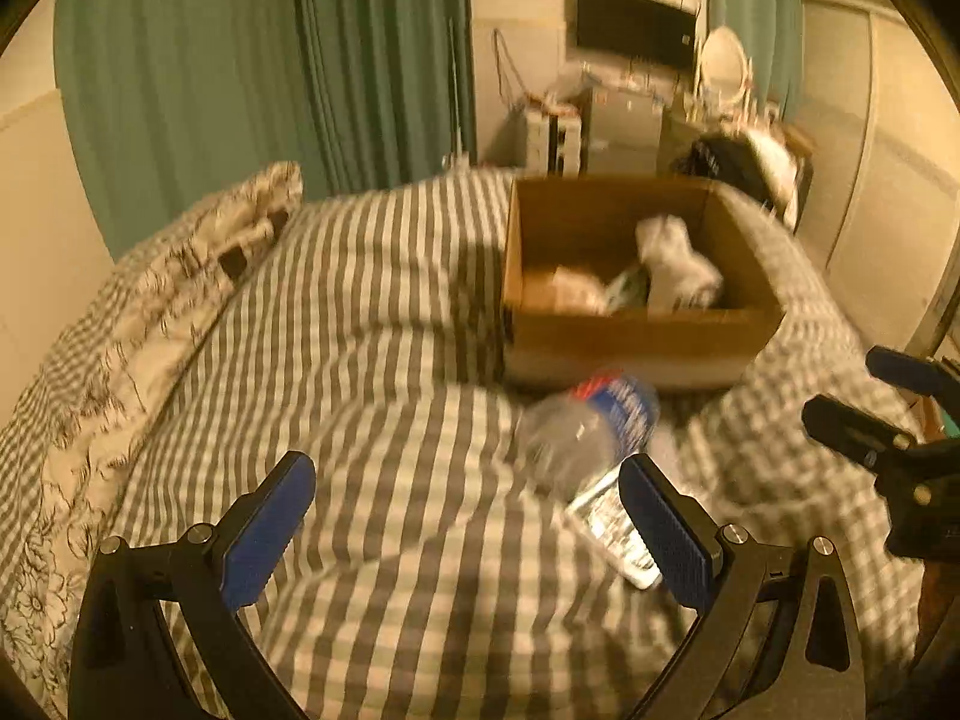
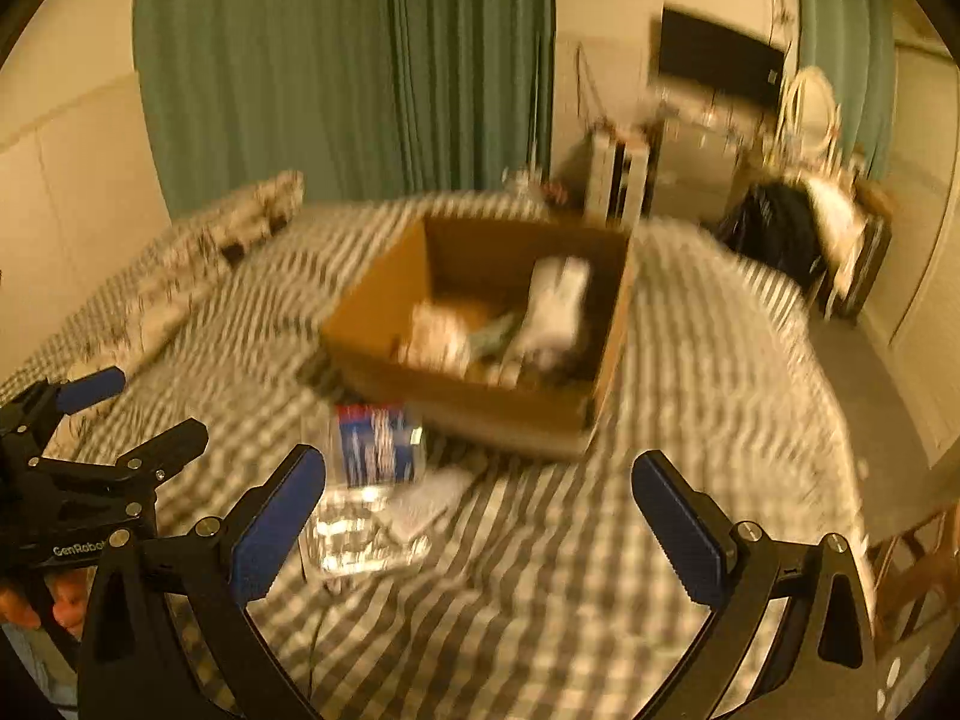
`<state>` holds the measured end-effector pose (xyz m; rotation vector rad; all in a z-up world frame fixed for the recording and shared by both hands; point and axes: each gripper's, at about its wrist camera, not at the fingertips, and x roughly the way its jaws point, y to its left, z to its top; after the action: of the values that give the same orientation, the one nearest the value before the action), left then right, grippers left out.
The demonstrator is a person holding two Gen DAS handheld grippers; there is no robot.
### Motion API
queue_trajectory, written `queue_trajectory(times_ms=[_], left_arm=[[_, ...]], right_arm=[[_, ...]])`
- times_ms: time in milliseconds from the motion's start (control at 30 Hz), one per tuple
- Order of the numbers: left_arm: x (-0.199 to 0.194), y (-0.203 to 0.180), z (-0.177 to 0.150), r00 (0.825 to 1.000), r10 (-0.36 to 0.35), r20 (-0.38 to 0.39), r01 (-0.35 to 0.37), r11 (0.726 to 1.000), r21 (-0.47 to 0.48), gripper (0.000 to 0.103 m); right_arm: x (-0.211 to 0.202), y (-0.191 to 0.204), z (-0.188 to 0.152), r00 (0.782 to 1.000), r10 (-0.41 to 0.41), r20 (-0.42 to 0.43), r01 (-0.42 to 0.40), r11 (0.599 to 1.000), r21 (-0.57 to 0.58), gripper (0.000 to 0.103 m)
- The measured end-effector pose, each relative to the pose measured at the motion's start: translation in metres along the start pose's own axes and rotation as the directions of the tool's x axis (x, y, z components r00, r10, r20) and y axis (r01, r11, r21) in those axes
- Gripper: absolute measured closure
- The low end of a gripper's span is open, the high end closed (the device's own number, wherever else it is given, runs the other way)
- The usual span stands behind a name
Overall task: Organize objects
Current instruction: 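Grasp the white tube with the right gripper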
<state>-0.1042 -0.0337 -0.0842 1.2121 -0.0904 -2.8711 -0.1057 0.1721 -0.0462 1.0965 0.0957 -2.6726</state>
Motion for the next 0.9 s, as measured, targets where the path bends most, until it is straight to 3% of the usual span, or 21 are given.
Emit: queue_trajectory(times_ms=[200, 400, 700, 733, 767, 833, 900], left_arm=[[0.013, 0.01, -0.01, 0.997, 0.076, -0.026, -0.076, 0.997, 0.004, 0.0], [0.02, 0.018, -0.013, 0.997, 0.06, -0.042, -0.061, 0.998, -0.025, 0.0], [0.028, 0.023, -0.017, 0.997, 0.036, -0.067, -0.04, 0.998, -0.05, 0.0], [0.029, 0.023, -0.017, 0.997, 0.036, -0.073, -0.04, 0.998, -0.051, 0.0], [0.03, 0.023, -0.017, 0.996, 0.036, -0.076, -0.039, 0.998, -0.049, 0.0], [0.03, 0.022, -0.018, 0.996, 0.032, -0.079, -0.036, 0.998, -0.044, 0.0], [0.03, 0.02, -0.018, 0.996, 0.034, -0.078, -0.036, 0.999, -0.035, 0.0]], right_arm=[[0.046, 0.015, -0.02, 0.993, 0.009, -0.115, -0.012, 0.999, -0.032, 0.0], [0.094, 0.007, -0.017, 0.973, -0.069, -0.22, 0.08, 0.996, 0.043, 0.001], [0.163, 0.016, -0.018, 0.928, -0.05, -0.369, 0.075, 0.996, 0.055, 0.017], [0.167, 0.015, -0.019, 0.927, -0.049, -0.373, 0.075, 0.996, 0.057, 0.031], [0.169, 0.013, -0.021, 0.925, -0.029, -0.378, 0.059, 0.996, 0.069, 0.054], [0.169, 0.009, -0.023, 0.921, -0.019, -0.389, 0.054, 0.995, 0.08, 0.075], [0.163, 0.006, -0.027, 0.922, -0.019, -0.387, 0.053, 0.996, 0.077, 0.076]])
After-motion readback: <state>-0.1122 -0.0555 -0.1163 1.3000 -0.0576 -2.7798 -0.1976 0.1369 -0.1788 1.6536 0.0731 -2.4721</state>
